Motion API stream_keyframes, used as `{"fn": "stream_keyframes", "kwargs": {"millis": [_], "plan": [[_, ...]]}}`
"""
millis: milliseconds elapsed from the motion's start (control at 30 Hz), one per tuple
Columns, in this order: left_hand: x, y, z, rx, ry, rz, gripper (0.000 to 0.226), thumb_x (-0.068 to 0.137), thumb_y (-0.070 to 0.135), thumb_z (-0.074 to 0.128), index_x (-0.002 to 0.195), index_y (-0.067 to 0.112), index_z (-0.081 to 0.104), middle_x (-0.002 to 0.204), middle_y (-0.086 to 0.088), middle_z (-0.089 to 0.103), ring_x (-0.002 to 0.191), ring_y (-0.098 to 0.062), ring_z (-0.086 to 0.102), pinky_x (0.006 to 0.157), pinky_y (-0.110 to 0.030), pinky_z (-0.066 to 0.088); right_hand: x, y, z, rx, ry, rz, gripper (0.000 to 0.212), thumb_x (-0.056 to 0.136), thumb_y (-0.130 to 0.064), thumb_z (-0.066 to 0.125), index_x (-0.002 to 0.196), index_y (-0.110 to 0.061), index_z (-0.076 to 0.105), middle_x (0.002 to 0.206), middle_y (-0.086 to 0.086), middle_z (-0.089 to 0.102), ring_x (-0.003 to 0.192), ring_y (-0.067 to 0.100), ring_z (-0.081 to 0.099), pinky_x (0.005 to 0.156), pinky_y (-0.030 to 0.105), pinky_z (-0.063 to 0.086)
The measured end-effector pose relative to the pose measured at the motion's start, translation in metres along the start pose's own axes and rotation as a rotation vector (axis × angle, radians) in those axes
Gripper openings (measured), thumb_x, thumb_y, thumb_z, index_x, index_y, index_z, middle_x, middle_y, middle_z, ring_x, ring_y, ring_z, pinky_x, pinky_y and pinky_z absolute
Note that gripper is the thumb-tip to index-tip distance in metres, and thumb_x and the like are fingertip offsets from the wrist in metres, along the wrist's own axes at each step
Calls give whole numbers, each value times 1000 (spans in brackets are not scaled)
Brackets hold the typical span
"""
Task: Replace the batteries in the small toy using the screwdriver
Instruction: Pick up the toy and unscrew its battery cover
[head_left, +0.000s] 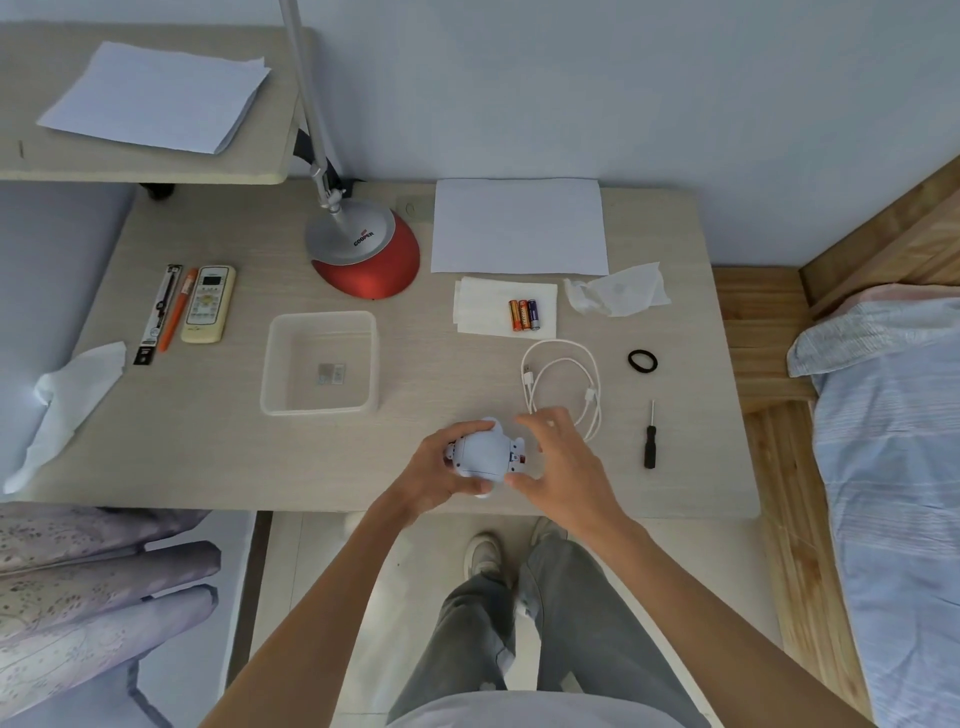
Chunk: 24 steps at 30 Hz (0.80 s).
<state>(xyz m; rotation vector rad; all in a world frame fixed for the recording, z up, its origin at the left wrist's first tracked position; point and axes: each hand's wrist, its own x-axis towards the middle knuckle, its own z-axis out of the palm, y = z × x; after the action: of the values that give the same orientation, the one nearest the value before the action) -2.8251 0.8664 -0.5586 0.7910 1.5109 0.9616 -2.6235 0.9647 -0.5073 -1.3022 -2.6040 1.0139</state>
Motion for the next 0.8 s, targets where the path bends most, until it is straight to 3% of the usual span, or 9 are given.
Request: {"fn": "stream_keyframes", "kwargs": {"millis": [167,433,567,700,800], "plan": [[-2,3,1,-22,-2,-6,85,67,-3,99,139,31,70,144,7,64,126,-17,62,94,-34,62,6,-1,14,-112,-108,-19,71,80,-37,84,142,-32,48,129,-5,42,114,15,52,75,36,58],[-4,1,3,7,15,12,84,68,3,100,142,28,69,142,17,63,122,-4,61,92,-28,61,17,-9,34,-158,-102,31,55,85,-18,80,134,-16,55,120,4,59,104,25,62,78,38,57],[-5,1,4,26,19,26,83,69,3,100,143,25,68,145,12,62,122,-3,61,91,-27,60,19,-4,33,-123,-109,23,54,83,-18,82,132,-14,59,117,5,61,101,25,62,78,37,55],[-6,-5,-4,283,62,51,85,70,30,99,143,47,60,141,3,55,125,-17,54,102,-40,56,22,2,34,-67,-117,20,52,79,-20,82,127,-16,62,114,2,61,97,23,62,77,39,56],[-9,-2,-19,526,66,92,82,79,29,93,146,54,52,132,2,47,122,-22,50,108,-46,53,23,5,35,-59,-117,16,48,77,-21,81,121,-18,62,110,0,59,92,22,62,74,38,56]]}}
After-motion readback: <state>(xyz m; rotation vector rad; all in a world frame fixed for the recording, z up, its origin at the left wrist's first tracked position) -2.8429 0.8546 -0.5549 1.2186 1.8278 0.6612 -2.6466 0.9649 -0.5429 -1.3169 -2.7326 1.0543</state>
